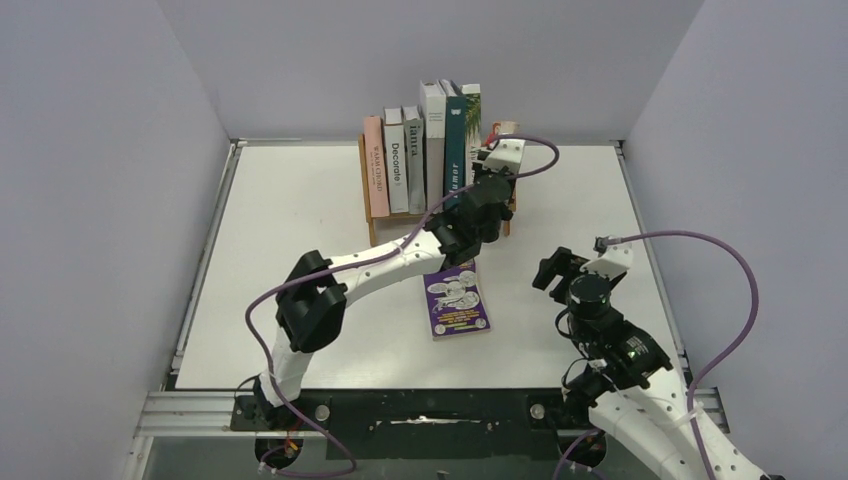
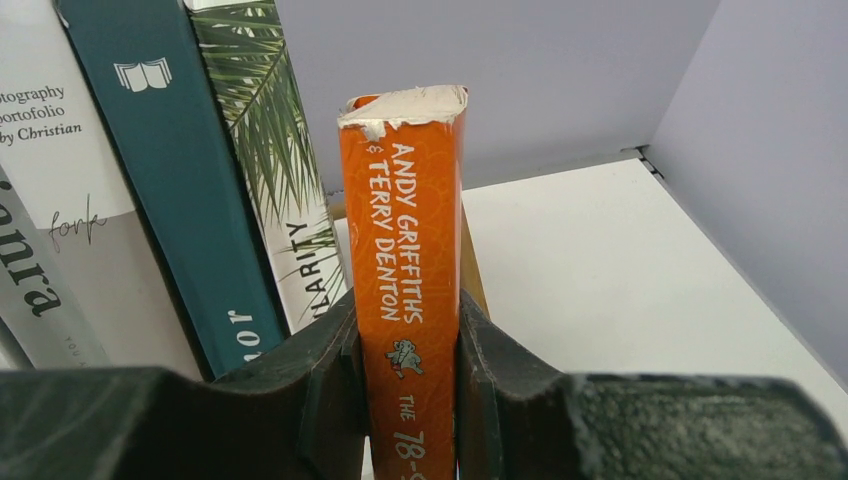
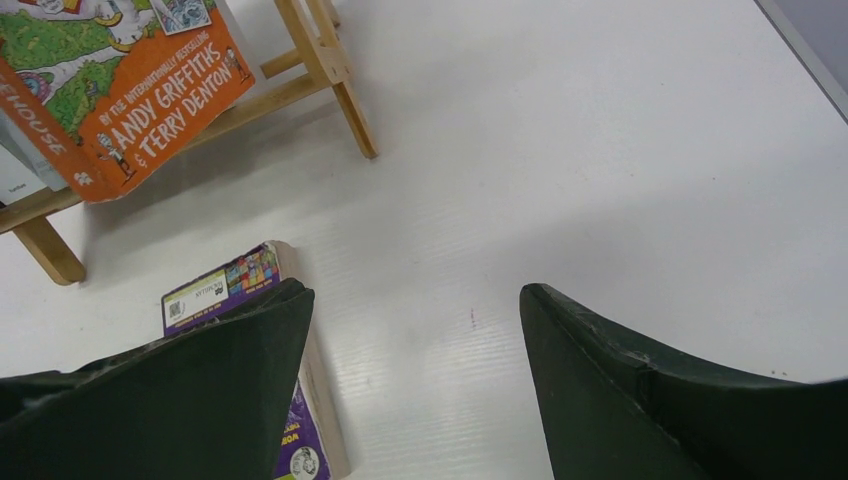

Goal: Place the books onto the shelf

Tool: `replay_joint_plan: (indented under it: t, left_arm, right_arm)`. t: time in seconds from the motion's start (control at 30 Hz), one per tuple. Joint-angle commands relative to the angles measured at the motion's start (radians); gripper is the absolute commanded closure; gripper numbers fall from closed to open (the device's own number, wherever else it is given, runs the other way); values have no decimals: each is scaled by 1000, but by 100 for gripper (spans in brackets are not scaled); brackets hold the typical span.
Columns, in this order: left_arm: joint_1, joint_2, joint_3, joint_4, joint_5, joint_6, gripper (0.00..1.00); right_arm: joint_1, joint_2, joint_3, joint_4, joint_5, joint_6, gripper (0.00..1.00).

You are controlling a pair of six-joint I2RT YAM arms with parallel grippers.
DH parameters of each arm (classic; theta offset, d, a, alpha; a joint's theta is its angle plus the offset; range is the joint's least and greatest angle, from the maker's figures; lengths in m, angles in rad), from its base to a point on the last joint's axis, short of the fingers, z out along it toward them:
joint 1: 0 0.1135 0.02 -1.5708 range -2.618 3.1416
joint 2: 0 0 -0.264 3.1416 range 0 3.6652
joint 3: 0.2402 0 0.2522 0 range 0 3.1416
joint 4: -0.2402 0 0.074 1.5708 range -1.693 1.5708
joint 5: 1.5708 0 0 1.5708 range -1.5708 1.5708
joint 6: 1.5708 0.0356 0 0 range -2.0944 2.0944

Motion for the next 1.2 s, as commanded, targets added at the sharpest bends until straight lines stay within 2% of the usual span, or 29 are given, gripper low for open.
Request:
replay_joint_plan:
  t: [0.0, 0.23, 0.7, 1.17]
  left_arm:
    - [-5, 30, 126, 163, -48, 63, 100]
    - [-3, 121, 236, 156, -106, 110, 100]
    - [17, 393, 628, 44, -329, 272, 100]
    - [115, 355, 531, 4, -299, 158, 100]
  right_arm:
    - [-5, -22, -1, 23, 10, 5, 23]
    - [-6, -32, -3, 20, 3, 9, 23]
    - [-6, -42, -12, 21, -3, 14, 23]
    - [-6, -28, -22, 33, -8, 10, 23]
